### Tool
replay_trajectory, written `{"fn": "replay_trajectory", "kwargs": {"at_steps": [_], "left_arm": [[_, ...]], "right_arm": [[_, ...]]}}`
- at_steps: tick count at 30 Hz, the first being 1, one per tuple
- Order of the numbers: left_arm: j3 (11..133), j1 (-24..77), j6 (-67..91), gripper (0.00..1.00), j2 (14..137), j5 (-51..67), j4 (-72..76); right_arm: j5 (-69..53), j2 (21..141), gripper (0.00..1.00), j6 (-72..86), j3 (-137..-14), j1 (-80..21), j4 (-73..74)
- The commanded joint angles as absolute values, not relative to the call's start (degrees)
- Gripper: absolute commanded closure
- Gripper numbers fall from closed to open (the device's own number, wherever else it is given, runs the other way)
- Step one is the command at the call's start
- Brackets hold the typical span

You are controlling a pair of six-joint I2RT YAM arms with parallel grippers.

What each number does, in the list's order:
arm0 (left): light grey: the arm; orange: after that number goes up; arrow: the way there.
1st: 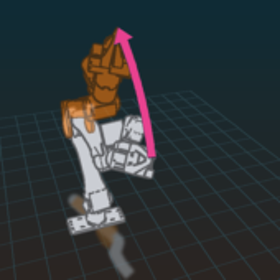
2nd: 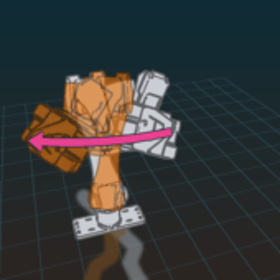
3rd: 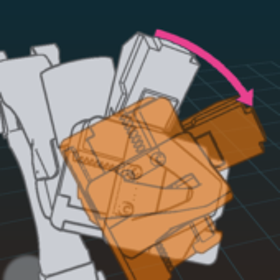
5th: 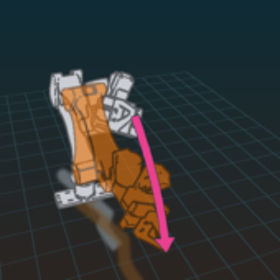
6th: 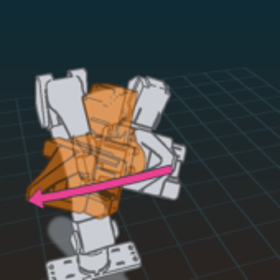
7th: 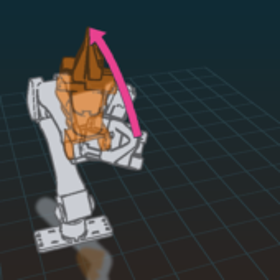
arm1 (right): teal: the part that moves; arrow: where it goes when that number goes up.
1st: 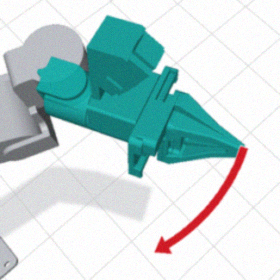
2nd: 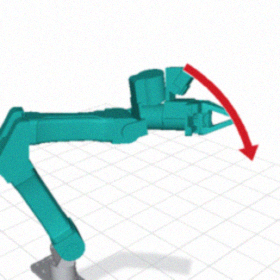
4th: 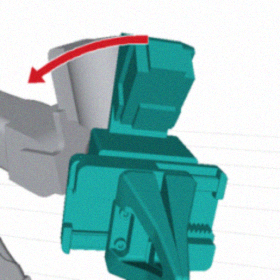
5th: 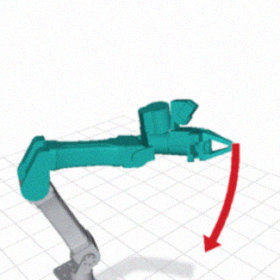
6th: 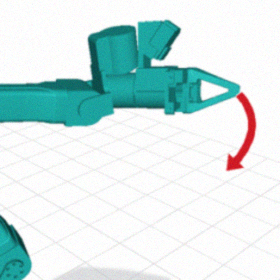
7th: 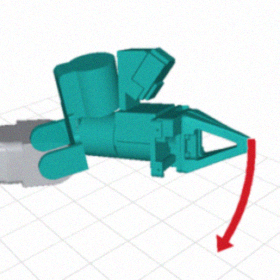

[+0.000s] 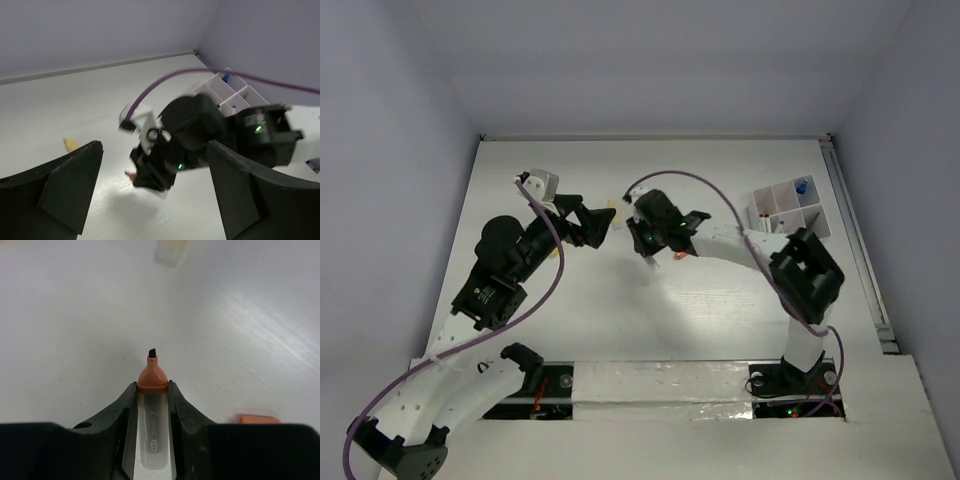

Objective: Sort the stationery into containers
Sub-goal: Pick up the pen from the center of the board.

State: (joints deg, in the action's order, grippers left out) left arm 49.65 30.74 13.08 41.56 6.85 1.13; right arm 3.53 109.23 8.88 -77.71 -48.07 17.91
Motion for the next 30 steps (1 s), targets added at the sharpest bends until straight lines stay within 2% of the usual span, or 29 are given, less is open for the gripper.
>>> {"fn": "replay_trajectory", "kwargs": {"at_steps": [1,4,11,22,30], "left_arm": [[50.71,30.59,12.66,0.19,42.62,12.56,4.92],[50.63,30.59,12.83,0.22,44.20,15.46,5.53],[51.06,30.59,13.45,0.23,48.69,20.21,5.80],[50.80,30.59,14.06,0.23,51.68,21.36,6.51],[51.15,30.59,13.80,0.23,53.35,17.58,5.54]], "right_arm": [[5.28,95.58,1.00,15.64,-74.55,-44.03,5.03],[4.66,89.24,1.00,17.05,-72.60,-44.03,-1.91],[0.53,82.53,1.00,25.56,-68.30,-44.03,-14.58],[-2.02,83.14,1.00,28.74,-67.85,-47.02,-20.65],[-2.90,82.88,1.00,29.88,-66.80,-49.56,-25.30]]}}
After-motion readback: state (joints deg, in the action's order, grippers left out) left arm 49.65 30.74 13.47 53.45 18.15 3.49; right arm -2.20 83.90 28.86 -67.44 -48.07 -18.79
